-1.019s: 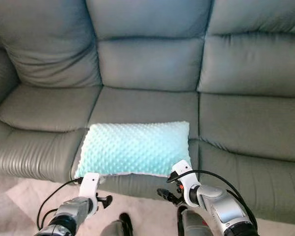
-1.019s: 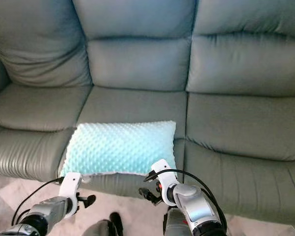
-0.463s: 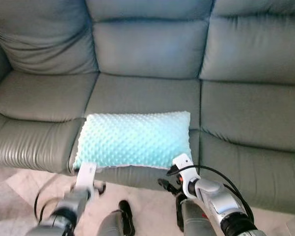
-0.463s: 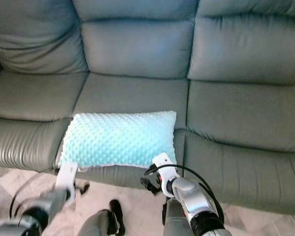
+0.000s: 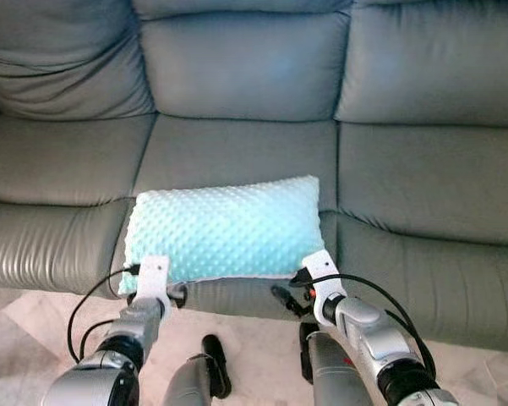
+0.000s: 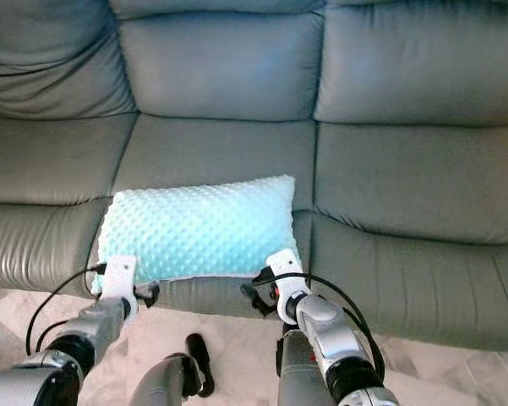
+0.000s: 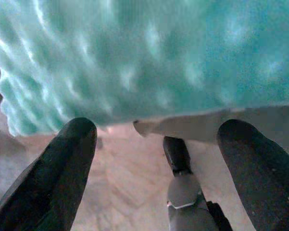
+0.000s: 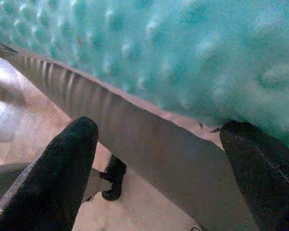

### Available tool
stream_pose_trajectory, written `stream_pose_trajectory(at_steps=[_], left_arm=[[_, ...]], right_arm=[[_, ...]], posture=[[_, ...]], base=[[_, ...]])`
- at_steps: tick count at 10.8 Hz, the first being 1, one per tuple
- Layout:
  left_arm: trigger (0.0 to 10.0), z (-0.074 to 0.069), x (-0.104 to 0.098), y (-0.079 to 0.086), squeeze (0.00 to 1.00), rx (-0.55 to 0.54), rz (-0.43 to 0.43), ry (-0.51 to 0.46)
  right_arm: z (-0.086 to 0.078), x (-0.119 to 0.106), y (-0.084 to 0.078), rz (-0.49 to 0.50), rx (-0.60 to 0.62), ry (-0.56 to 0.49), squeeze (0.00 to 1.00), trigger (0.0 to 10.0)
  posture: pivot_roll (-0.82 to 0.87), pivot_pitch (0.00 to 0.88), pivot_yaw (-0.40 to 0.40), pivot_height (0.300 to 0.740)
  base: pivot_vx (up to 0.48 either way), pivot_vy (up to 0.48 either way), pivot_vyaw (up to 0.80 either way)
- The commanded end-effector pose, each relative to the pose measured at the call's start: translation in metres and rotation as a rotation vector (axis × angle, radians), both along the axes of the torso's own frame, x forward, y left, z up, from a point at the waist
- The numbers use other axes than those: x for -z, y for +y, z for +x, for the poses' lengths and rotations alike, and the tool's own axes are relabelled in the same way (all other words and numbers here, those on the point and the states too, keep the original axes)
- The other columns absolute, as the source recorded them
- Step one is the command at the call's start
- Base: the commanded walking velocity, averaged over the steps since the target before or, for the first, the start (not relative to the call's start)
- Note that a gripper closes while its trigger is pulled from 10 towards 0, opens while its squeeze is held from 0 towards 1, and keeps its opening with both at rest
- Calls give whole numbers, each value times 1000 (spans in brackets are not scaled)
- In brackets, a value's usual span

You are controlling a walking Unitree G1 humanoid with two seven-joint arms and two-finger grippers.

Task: Move the pillow to the sofa

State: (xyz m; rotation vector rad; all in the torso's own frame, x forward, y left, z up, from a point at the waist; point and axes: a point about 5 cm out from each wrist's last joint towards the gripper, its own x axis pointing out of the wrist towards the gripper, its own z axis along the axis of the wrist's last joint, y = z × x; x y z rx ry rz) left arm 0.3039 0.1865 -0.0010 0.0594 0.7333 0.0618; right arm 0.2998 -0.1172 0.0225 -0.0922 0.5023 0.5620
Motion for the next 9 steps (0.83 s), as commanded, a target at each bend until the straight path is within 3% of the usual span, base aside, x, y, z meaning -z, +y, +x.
stream_pose_trajectory(at_steps=[1,2,3,5,9], left_arm=[[10000,-15,14,5,0,-19,26,67],[10000,-10,9,7,0,-4,110,43],[10000,-4,3,8,0,-20,140,11],[10000,3,-4,5,0,-37,155,-19],[10000,32,-37,-5,0,-53,206,-170]], right_arm=[[-9,11,4,16,5,41,0,10000],[-8,9,4,25,19,14,0,10000],[-7,8,4,30,27,4,0,10000],[-8,8,4,38,29,-5,0,10000],[-11,1,13,103,13,-56,0,10000]], posture=[[-337,466,135,740],[-340,469,135,740],[-341,470,135,740],[-349,472,134,740],[-361,483,139,740]], base=[[0,0,0],[0,0,0],[0,0,0],[0,0,0],[0,0,0]])
